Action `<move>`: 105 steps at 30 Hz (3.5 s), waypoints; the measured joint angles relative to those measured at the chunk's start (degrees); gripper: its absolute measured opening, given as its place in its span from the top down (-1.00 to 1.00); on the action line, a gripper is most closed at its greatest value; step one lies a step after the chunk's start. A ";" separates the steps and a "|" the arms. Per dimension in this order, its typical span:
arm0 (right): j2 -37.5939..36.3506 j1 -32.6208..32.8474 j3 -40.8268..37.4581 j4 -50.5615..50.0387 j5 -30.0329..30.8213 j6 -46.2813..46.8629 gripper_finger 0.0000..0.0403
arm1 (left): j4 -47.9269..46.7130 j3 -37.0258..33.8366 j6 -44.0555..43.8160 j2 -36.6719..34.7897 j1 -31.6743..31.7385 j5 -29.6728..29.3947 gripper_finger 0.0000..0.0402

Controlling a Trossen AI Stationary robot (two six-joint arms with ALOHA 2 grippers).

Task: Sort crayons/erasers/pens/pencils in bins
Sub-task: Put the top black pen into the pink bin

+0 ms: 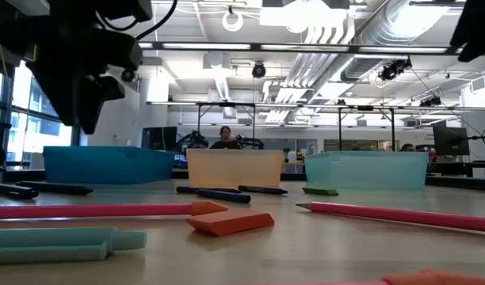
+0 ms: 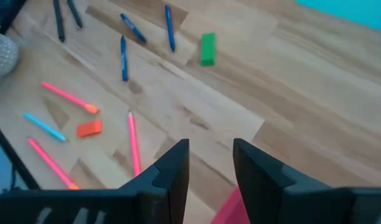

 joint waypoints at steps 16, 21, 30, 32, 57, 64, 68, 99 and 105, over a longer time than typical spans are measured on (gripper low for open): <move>0.02 -4.50 0.00 -0.17 -0.44 -5.34 0.42 | 3.59 -4.51 3.99 0.10 0.00 1.15 -0.04; 0.02 -4.93 0.00 -0.20 -0.42 -5.70 0.42 | 3.81 -4.49 4.72 2.73 -0.07 1.51 -0.04; 0.02 -4.97 0.00 -0.26 -0.42 -6.12 0.42 | 5.54 -4.49 7.29 9.70 -1.90 0.76 -0.04; 0.02 -5.19 0.00 -0.45 -0.44 -6.12 0.42 | 5.58 -4.49 8.43 10.82 -1.90 0.20 -0.04; 0.04 -5.19 0.00 -0.59 -0.42 -6.10 0.42 | 8.65 -4.36 7.84 17.40 -2.02 -3.45 0.45; 0.04 -5.19 0.00 -0.49 -0.40 -5.68 0.42 | 9.31 -4.40 8.01 17.42 -2.12 -3.66 0.66; 0.04 -5.19 0.00 -0.11 -0.40 -5.68 0.42 | 9.54 -4.40 7.97 17.44 -2.12 -3.64 0.76; 0.04 -5.21 0.00 13.87 0.51 -23.57 0.42 | 19.41 3.49 6.33 16.61 -0.57 5.20 0.89; 0.04 -5.21 0.00 22.82 3.07 -34.15 0.42 | 30.28 7.16 3.86 16.50 -0.50 4.68 0.89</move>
